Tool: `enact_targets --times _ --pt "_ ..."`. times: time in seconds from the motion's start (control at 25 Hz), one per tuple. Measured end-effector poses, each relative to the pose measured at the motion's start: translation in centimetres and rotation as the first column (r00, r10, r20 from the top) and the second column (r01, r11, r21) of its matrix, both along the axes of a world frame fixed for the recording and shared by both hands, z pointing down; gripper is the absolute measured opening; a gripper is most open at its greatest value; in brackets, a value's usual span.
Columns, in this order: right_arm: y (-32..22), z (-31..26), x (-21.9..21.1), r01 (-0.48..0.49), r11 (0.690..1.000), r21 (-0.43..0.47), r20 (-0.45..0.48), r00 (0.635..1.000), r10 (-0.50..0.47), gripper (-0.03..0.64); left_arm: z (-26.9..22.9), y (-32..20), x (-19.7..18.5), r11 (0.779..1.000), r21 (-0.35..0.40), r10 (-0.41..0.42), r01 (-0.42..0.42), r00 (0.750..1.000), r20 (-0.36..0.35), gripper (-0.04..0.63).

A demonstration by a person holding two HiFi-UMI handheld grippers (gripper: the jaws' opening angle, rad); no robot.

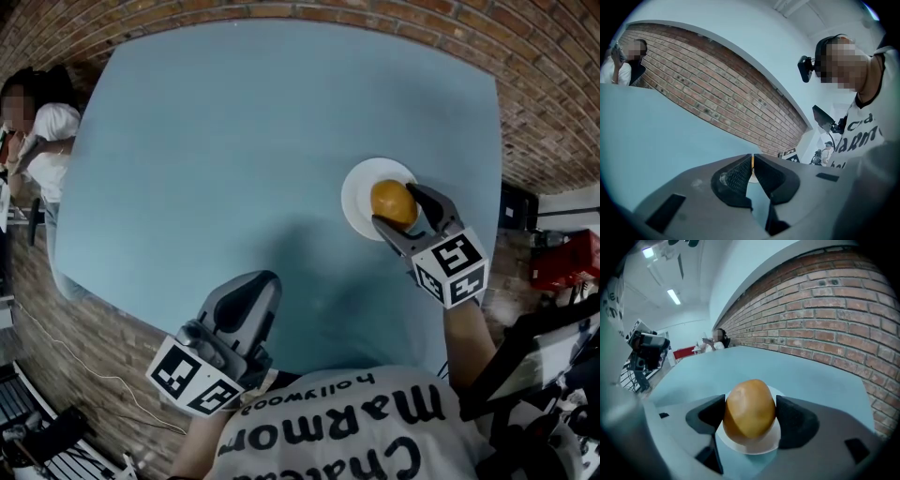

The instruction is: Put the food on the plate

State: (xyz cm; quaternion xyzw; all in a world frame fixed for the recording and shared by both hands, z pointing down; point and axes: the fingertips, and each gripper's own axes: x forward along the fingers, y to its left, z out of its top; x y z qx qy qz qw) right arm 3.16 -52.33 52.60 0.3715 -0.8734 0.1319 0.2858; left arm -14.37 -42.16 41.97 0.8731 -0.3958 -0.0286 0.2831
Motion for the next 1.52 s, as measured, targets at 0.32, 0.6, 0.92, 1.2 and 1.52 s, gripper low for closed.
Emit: enact_targets --times 0.32,0.6,0.92,1.2,1.52 --pt "-0.2 0.4 -0.2 0.013 1.000 0.011 -0.020 1.000 -0.013 0.324 0.0 0.0 -0.1 1.000 -0.006 -0.001 0.001 1.000 -0.006 0.020" --pt "-0.3 0.3 -0.3 0.007 1.000 0.025 0.001 1.000 -0.007 0.324 -0.2 0.1 -0.1 1.000 0.001 -0.003 0.003 1.000 -0.010 0.020" --pt "-0.8 -0.7 0.0 -0.045 0.998 0.046 0.031 0.999 0.044 0.331 -0.6 0.3 -0.4 1.000 0.006 -0.007 0.007 1.000 -0.013 0.020" --pt "-0.3 -2.9 0.3 -0.052 0.995 0.090 0.049 0.998 0.048 0.331 -1.4 0.8 -0.3 1.000 0.028 -0.004 0.005 1.000 -0.014 0.020" --pt "2.1 -6.7 1.6 -0.039 0.987 0.158 0.094 0.995 0.024 0.330 -3.5 2.4 1.3 0.997 0.073 0.026 -0.024 0.999 -0.019 0.020"
